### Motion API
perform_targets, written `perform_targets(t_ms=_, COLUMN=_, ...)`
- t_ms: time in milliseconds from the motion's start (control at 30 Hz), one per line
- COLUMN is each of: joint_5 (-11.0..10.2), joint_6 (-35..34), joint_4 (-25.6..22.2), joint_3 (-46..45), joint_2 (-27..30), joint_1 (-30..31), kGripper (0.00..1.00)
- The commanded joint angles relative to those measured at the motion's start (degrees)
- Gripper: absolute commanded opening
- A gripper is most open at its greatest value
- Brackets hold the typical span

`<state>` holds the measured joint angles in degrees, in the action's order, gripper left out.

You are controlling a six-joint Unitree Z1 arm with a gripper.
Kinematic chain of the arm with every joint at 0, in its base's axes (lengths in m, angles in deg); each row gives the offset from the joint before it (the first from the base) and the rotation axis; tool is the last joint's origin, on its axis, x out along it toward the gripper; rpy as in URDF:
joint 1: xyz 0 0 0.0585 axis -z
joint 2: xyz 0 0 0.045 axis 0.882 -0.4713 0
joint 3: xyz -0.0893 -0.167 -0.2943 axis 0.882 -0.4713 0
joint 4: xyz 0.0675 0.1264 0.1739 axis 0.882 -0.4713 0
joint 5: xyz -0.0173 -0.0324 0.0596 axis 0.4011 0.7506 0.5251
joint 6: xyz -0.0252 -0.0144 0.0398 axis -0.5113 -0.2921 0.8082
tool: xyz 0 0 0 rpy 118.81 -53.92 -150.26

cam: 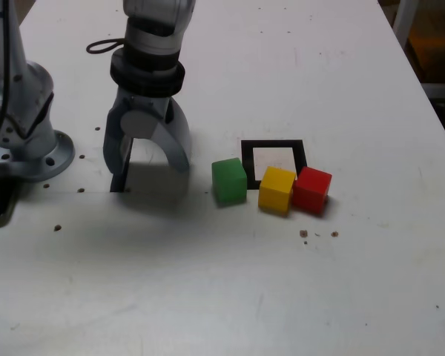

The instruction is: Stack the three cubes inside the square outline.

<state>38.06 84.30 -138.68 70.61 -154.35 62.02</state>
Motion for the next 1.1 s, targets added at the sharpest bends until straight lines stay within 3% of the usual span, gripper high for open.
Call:
perform_targets(t_ms=0, joint_5=-0.1, joint_6=-0.33, joint_4=0.04, joint_3=-0.33, joint_2=0.41, joint_1=-0.05, kGripper=0.83)
perform_targets(t_ms=233, joint_5=-0.72, joint_6=-0.56, joint_4=0.07, joint_3=-0.47, joint_2=0.46, joint_1=-0.05, kGripper=0.86)
perform_targets(t_ms=500, joint_5=-5.61, joint_6=-3.77, joint_4=0.04, joint_3=-0.13, joint_2=0.81, joint_1=-0.05, kGripper=1.0)
perform_targets(t_ms=700, joint_5=-6.22, joint_6=-5.0, joint_4=-0.81, joint_3=1.93, joint_2=1.0, joint_1=-0.01, kGripper=0.97)
perform_targets(t_ms=833, joint_5=-6.58, joint_6=-5.81, joint_4=-3.45, joint_3=6.23, joint_2=1.34, joint_1=0.62, kGripper=0.94)
perform_targets(t_ms=1067, joint_5=-8.4, joint_6=-9.93, joint_4=-13.0, joint_3=15.82, joint_2=1.41, joint_1=2.33, kGripper=0.91)
